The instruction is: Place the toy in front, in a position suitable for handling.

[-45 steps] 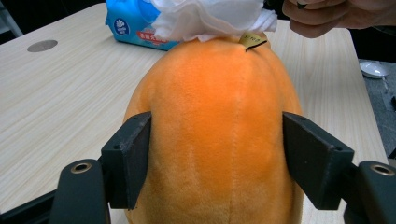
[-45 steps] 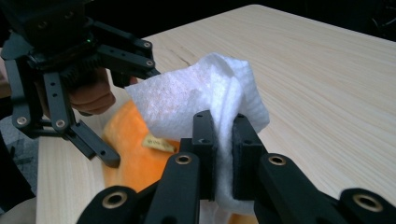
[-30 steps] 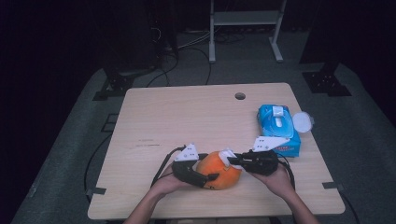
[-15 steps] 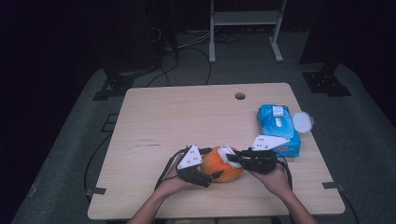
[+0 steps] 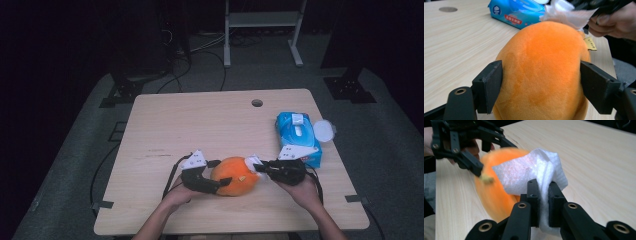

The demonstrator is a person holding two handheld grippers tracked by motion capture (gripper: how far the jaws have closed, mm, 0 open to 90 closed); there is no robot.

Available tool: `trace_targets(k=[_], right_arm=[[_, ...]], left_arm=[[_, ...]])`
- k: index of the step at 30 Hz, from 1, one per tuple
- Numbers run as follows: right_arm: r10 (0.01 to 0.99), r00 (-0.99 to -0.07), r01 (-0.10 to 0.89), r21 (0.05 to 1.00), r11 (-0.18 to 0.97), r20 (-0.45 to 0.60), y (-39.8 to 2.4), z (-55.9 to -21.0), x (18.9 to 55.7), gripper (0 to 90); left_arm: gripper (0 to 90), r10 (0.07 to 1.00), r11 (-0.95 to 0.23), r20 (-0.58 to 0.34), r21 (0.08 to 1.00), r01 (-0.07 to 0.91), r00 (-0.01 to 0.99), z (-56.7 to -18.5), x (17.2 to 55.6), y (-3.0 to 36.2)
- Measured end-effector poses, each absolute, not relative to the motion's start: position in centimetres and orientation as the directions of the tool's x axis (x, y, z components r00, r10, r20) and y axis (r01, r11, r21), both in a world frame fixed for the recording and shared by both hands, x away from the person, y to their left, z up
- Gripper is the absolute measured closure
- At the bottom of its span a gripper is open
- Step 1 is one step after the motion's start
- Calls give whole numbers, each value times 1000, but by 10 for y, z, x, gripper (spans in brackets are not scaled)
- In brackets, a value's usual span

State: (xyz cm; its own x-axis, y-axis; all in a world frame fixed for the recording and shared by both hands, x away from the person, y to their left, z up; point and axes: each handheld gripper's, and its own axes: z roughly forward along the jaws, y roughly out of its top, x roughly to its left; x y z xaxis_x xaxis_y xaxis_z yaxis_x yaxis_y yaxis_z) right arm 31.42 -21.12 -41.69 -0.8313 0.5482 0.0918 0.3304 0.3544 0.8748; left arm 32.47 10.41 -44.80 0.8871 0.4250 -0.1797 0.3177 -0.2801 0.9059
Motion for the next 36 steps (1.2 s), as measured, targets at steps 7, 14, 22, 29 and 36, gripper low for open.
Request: trace_targets(k=[7, 14, 22, 29, 36], right_arm=[[498, -860, 305, 893, 332, 109, -198, -411, 309, 814], [471, -875, 288, 901, 325, 110, -189, -408, 307, 815], [500, -856, 323, 889, 325, 128, -202, -413, 313, 815], [424, -900, 262, 905, 335, 103, -175, -402, 299, 814], [430, -901, 231, 897, 377, 52, -172, -403, 300, 815]], left_arm=[[218, 405, -307, -131, 913, 269, 905, -447, 321, 96], [222, 367, -357, -61, 912, 201, 928, -445, 312, 90], [126, 385, -294, -229, 888, 354, 894, -447, 325, 97], [225, 354, -373, -99, 897, 237, 930, -443, 314, 85], [249, 344, -397, -64, 894, 207, 937, -444, 312, 87]])
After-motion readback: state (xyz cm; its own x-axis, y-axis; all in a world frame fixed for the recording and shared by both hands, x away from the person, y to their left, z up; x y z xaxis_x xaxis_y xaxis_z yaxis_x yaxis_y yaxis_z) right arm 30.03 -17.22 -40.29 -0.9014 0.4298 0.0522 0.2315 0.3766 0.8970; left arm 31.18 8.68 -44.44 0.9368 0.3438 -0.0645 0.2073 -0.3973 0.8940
